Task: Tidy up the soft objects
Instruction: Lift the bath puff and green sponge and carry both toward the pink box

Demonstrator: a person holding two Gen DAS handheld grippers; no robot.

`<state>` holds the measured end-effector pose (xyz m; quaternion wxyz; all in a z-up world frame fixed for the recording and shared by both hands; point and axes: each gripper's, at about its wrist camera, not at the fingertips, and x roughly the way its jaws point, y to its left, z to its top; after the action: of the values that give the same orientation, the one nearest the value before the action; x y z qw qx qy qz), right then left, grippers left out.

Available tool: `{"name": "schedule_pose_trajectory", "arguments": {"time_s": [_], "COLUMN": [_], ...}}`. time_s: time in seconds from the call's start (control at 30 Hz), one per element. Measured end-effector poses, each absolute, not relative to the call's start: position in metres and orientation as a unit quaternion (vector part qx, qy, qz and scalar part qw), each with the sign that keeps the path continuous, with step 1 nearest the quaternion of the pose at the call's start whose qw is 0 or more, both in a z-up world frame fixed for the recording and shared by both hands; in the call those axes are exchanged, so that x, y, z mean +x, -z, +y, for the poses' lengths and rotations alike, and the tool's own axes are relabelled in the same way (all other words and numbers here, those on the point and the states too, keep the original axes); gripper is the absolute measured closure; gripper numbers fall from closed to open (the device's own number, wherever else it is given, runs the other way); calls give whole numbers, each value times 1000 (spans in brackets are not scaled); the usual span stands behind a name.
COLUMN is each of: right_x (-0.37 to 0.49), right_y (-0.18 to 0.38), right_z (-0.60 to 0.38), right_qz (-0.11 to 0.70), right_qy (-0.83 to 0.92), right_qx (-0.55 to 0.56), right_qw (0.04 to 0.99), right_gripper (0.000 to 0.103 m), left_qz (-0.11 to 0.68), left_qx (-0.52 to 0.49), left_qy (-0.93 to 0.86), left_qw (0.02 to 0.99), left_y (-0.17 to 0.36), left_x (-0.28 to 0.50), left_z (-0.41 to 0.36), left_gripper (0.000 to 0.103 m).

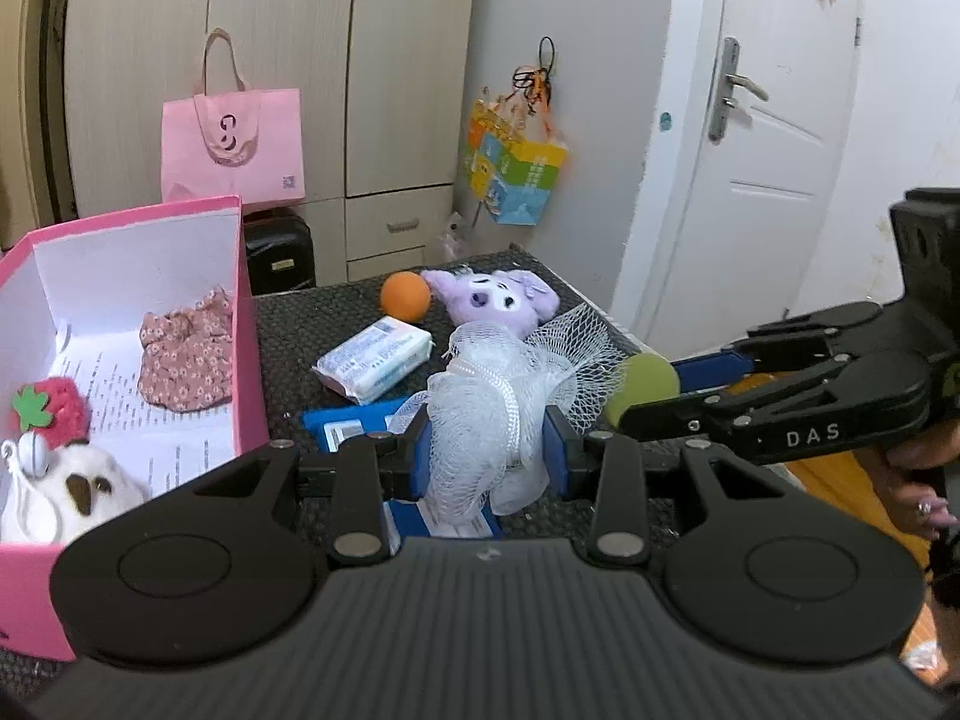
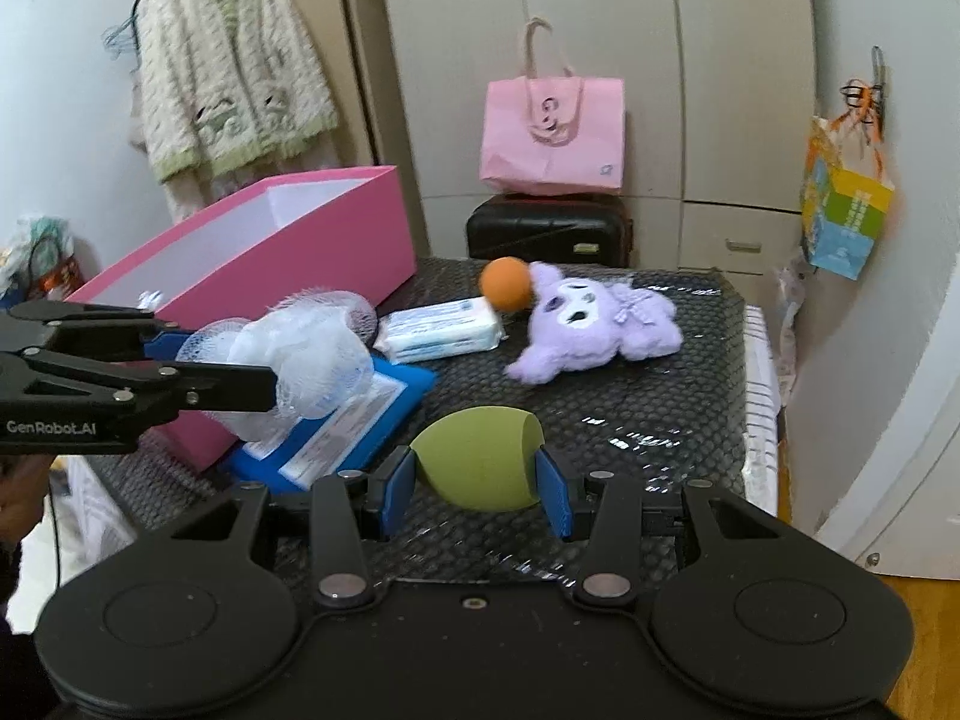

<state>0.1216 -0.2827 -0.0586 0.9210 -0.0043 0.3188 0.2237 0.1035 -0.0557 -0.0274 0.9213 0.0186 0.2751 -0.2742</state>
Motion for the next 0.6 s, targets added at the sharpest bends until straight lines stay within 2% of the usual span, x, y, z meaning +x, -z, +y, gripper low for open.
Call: {"name": "schedule_pose_trajectory", "arguments": {"time_s": [0.37,0.6], "right_x": [92,80], "right_y": [33,23], "right_z": [-262,-241], "right_qz": [348,355], "right_qy": [-286,-316], "right_qx": [-19,-39], "right_qw": [892,879], "right_gripper": [53,53], "left_qz": [316,317], "left_qx": [11,9], "left_qy": [323,309], "left_qw": [892,897], "left_y": [2,-4], "left_x": [74,55], "left_z": [-18,6], "left_gripper": [68,68]}}
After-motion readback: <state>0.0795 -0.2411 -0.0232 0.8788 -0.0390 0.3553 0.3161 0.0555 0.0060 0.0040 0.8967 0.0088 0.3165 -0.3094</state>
